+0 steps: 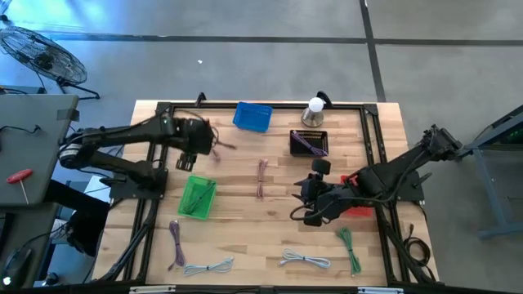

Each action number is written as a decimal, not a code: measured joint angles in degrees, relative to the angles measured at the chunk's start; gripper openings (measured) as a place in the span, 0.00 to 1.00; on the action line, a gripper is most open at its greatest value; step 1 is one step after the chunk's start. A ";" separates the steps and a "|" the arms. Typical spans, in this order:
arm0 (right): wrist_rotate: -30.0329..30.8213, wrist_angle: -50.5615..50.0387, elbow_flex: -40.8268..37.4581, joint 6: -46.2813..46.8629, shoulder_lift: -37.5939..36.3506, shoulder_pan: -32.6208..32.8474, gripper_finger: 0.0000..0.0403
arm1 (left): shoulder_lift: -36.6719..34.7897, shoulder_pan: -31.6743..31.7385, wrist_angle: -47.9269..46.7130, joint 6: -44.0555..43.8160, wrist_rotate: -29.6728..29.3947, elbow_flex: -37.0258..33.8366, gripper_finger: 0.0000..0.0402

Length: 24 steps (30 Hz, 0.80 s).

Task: Pick & Place USB Port
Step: Put the top pink charger cable into the red bin

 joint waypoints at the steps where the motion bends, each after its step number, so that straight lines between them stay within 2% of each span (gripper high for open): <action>1: -0.03 0.00 0.00 -0.37 0.00 -0.24 0.34 | 0.00 1.82 1.40 1.88 1.25 0.00 0.62; 6: -0.11 -0.01 0.00 -0.58 0.00 -1.05 0.34 | 0.08 9.46 8.61 12.85 6.87 0.00 0.62; 14: -0.18 -0.05 0.00 -0.76 0.00 -1.27 0.34 | 3.22 17.38 11.49 16.33 16.75 0.00 0.62; 19: -0.20 -0.06 0.00 -0.78 0.00 -1.27 0.34 | 6.92 19.44 11.42 16.13 22.03 0.00 0.62; 24: -0.32 -0.09 0.00 -0.78 0.00 -1.27 0.34 | 11.17 19.47 11.25 16.59 20.62 0.00 0.62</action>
